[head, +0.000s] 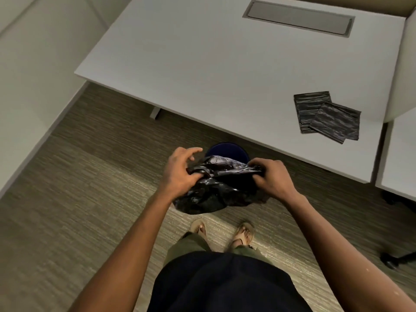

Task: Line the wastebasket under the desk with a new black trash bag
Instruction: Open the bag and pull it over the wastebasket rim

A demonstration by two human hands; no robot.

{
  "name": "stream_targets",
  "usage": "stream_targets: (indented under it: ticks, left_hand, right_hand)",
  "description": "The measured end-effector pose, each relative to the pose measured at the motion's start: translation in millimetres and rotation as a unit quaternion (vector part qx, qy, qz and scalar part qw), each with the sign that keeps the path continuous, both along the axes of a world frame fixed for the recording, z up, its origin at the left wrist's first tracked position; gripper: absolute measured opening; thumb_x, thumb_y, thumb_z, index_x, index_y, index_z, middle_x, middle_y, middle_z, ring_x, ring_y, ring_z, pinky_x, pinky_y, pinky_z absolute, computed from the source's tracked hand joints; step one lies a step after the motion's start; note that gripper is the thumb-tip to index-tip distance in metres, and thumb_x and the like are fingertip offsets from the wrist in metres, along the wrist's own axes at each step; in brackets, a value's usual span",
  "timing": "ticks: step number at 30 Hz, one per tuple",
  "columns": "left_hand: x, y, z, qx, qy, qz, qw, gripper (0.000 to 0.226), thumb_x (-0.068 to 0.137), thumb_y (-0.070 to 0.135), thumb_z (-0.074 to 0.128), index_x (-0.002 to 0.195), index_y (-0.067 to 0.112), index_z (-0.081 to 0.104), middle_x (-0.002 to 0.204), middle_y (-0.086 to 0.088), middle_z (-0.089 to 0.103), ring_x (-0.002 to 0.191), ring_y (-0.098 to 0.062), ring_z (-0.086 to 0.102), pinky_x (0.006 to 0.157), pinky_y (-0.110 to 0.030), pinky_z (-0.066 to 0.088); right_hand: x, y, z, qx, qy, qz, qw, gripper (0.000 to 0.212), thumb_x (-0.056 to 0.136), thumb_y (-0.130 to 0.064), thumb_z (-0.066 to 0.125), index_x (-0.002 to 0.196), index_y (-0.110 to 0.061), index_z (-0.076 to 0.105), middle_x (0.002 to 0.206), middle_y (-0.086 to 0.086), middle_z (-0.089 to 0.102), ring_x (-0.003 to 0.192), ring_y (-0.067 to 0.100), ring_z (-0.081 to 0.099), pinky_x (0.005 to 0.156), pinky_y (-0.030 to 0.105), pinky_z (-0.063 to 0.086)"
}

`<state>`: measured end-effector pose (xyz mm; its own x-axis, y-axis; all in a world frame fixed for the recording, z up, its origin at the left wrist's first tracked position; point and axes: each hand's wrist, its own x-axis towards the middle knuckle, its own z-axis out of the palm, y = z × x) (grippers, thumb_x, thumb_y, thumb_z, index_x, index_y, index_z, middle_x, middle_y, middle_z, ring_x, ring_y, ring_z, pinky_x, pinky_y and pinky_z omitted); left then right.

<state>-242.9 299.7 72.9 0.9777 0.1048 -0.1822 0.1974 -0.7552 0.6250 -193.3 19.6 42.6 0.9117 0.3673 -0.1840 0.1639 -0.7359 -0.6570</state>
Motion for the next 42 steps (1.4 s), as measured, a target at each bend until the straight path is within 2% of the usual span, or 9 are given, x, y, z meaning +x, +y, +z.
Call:
stream_targets:
  ticks: [7, 11, 14, 18, 24, 28, 31, 35, 42]
  left_hand:
    - [-52, 19, -48, 0.203, 0.063, 0.132, 0.968, 0.067, 0.075, 0.016, 0.083, 0.138, 0.021, 0.060, 0.135, -0.008, 0.053, 0.119, -0.028, 0.058, 0.096, -0.044, 0.055]
    - [-46, 17, -80, -0.177, 0.339, 0.380, 0.842, 0.052, 0.092, 0.033, 0.071, 0.137, 0.013, 0.056, 0.131, -0.015, 0.063, 0.104, -0.031, 0.068, 0.069, -0.033, 0.052]
    - [-48, 12, -106, -0.317, 0.462, 0.368, 0.742, 0.042, 0.095, 0.054, 0.063, 0.108, 0.015, 0.068, 0.091, -0.007, 0.071, 0.065, -0.016, 0.064, 0.050, -0.023, 0.043]
    - [-34, 10, -146, -0.324, 0.399, 0.286, 0.809, 0.019, 0.089, 0.031, 0.079, 0.090, 0.015, 0.069, 0.066, 0.000, 0.064, 0.043, -0.005, 0.049, 0.037, -0.016, 0.029]
    - [-5, 24, -188, -0.036, 0.235, 0.106, 0.966, 0.030, 0.079, 0.012, 0.079, 0.108, 0.020, 0.075, 0.107, -0.004, 0.073, 0.099, -0.023, 0.069, 0.086, -0.032, 0.057]
    - [8, 37, -207, 0.065, 0.212, 0.188, 0.957, 0.032, 0.080, 0.028, 0.075, 0.112, 0.024, 0.075, 0.119, -0.007, 0.069, 0.114, -0.029, 0.065, 0.099, -0.043, 0.054]
    - [23, 33, -215, -0.112, 0.269, 0.370, 0.882, 0.051, 0.086, 0.024, 0.072, 0.136, 0.023, 0.061, 0.141, -0.015, 0.059, 0.125, -0.034, 0.061, 0.102, -0.047, 0.054]
    - [51, 30, -209, -0.536, 0.317, 0.469, 0.627, 0.020, 0.095, 0.030, 0.067, 0.100, 0.014, 0.080, 0.094, -0.018, 0.081, 0.072, -0.030, 0.080, 0.054, -0.046, 0.064]
    - [86, 20, -244, -0.592, 0.172, 0.564, 0.549, 0.030, 0.098, -0.012, 0.049, 0.123, -0.003, 0.062, 0.107, -0.016, 0.070, 0.119, -0.028, 0.065, 0.100, -0.032, 0.053]
  right_hand:
    - [-16, 5, -3, 0.093, 0.122, 0.061, 0.986, 0.025, 0.089, -0.022, 0.071, 0.110, -0.035, 0.074, 0.104, -0.018, 0.075, 0.100, -0.004, 0.068, 0.085, 0.020, 0.056]
    - [-15, 22, 1, 0.104, 0.200, 0.130, 0.966, 0.007, 0.096, -0.034, 0.069, 0.097, -0.032, 0.076, 0.092, -0.015, 0.076, 0.089, -0.001, 0.071, 0.079, 0.024, 0.055]
    - [-17, 35, -16, 0.109, 0.159, 0.023, 0.981, 0.019, 0.099, -0.035, 0.065, 0.086, -0.026, 0.075, 0.072, -0.015, 0.071, 0.068, -0.002, 0.065, 0.067, 0.031, 0.051]
    - [-10, 46, -42, 0.126, 0.089, -0.163, 0.975, 0.015, 0.098, -0.031, 0.068, 0.086, -0.029, 0.077, 0.077, -0.018, 0.074, 0.074, -0.006, 0.067, 0.071, 0.031, 0.057]
    - [3, 49, -35, 0.275, 0.089, -0.169, 0.942, 0.016, 0.097, -0.025, 0.069, 0.098, -0.037, 0.080, 0.092, -0.013, 0.080, 0.084, 0.000, 0.074, 0.071, 0.013, 0.054]
    - [1, 46, -38, 0.278, 0.065, -0.166, 0.944, 0.015, 0.092, -0.018, 0.071, 0.094, -0.031, 0.078, 0.089, -0.007, 0.076, 0.083, 0.011, 0.072, 0.071, 0.024, 0.056]
    - [-6, 42, -49, 0.238, -0.006, -0.177, 0.955, 0.005, 0.087, -0.024, 0.072, 0.087, -0.028, 0.071, 0.093, 0.002, 0.065, 0.088, 0.016, 0.063, 0.075, 0.030, 0.051]
    - [-16, 50, -61, 0.212, -0.057, -0.148, 0.964, 0.013, 0.084, -0.029, 0.075, 0.087, -0.024, 0.063, 0.092, -0.002, 0.060, 0.085, 0.015, 0.060, 0.070, 0.019, 0.047]
    - [-22, 60, -118, 0.204, -0.030, -0.237, 0.949, 0.012, 0.099, -0.032, 0.060, 0.088, -0.028, 0.061, 0.080, -0.011, 0.060, 0.069, 0.008, 0.058, 0.056, 0.024, 0.048]
